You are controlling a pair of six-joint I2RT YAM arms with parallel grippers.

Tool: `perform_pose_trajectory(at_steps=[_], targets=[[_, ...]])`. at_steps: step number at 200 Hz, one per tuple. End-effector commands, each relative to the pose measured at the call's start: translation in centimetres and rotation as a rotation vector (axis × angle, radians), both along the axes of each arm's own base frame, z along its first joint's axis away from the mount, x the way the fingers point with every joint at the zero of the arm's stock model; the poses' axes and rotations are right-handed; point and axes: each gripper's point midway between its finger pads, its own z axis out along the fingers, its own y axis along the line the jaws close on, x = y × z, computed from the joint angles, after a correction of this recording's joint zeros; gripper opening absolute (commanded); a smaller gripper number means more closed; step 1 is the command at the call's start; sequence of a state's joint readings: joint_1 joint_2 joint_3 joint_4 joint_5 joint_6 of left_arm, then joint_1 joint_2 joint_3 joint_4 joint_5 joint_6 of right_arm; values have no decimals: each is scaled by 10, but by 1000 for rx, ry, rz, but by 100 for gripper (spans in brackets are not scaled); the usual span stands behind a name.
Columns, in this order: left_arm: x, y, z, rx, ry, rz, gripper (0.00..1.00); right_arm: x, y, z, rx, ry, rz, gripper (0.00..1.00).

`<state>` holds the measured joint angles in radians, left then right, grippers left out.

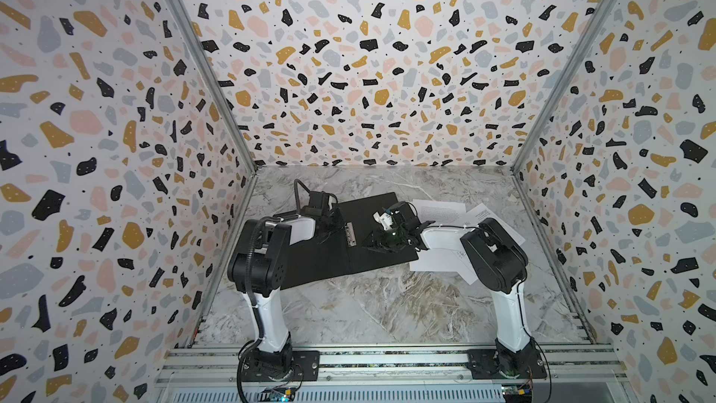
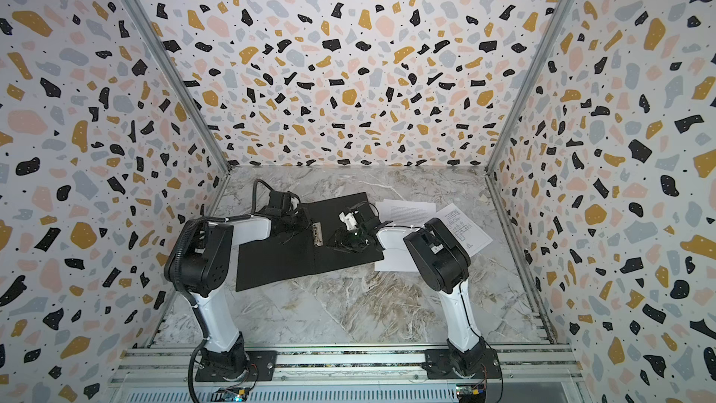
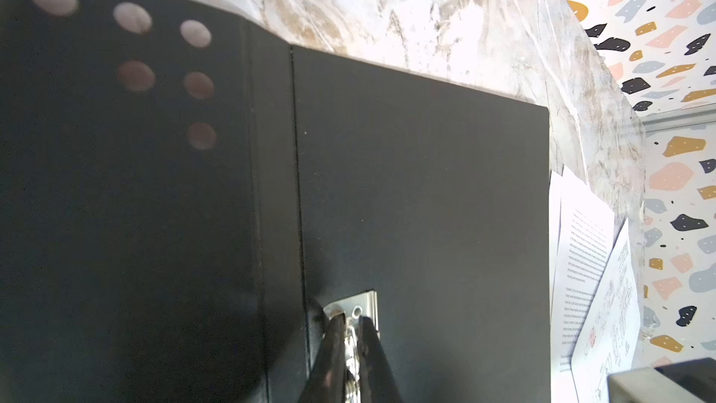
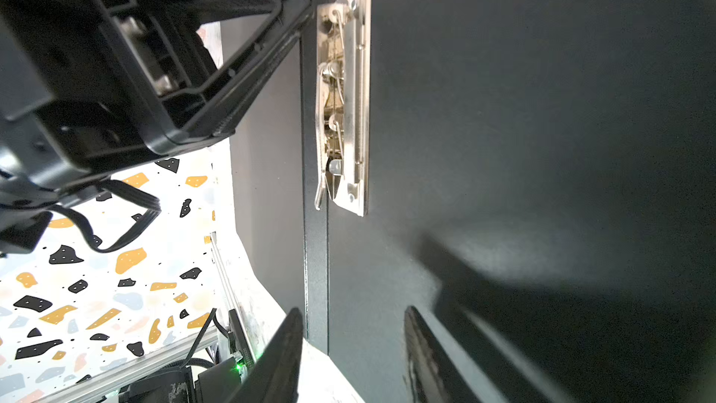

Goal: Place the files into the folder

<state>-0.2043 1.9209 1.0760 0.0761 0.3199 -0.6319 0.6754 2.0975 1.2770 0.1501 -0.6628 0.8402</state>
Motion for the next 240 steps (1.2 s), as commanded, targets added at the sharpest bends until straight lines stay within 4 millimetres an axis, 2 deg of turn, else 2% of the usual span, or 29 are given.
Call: perform_pose_trajectory(at_steps=[1, 53, 113, 192, 222, 240], targets=[[1, -5, 2, -6, -10, -24, 10, 2, 7, 12, 19, -13, 9, 43], [-3, 2, -10, 48, 21, -19, 10, 1, 11, 13, 28, -2, 15, 45], [-7, -4, -20, 57, 42, -39, 9, 3, 21, 15, 46, 9, 27, 45], [-13, 0, -32, 110, 68, -40, 6, 1, 41, 11, 66, 56, 59, 38], [-16, 0, -35, 113, 74, -45, 5, 4, 47, 5, 65, 71, 61, 32], [-18, -1, -36, 114, 75, -50, 5, 6, 49, 3, 64, 75, 62, 31]])
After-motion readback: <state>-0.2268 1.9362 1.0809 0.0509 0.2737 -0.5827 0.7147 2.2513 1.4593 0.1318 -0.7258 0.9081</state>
